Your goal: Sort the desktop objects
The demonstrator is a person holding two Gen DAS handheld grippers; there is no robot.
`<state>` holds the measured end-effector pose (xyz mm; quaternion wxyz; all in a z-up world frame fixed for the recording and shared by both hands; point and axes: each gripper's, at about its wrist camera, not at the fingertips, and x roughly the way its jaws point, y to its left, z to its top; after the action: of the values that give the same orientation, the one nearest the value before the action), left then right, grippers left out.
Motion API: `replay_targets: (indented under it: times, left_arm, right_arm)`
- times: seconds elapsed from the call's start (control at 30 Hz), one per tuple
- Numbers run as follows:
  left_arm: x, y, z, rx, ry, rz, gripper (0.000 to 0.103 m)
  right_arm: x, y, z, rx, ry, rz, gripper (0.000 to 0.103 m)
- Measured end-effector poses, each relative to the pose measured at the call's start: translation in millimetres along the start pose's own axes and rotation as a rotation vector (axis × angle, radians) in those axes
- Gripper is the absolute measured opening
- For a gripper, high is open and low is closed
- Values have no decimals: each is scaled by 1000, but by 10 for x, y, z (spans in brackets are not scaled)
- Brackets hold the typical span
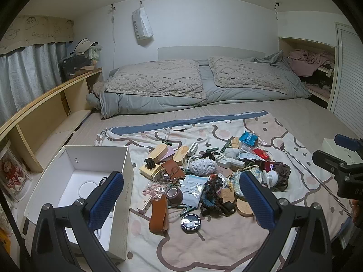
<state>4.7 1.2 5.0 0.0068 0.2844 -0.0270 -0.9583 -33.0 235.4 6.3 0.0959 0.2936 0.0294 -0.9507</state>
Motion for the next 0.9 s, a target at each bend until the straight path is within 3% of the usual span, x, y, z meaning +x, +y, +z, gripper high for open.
replay_targets:
  times: [0.57, 0.9]
  left_arm:
    - [0, -5, -1, 4, 2, -3, 103]
    - [120, 5, -13, -7, 64, -16, 103]
  right_arm:
    - [-4, -11, 3, 10, 11, 8, 103]
    - [91, -31, -20, 13, 64, 14, 103]
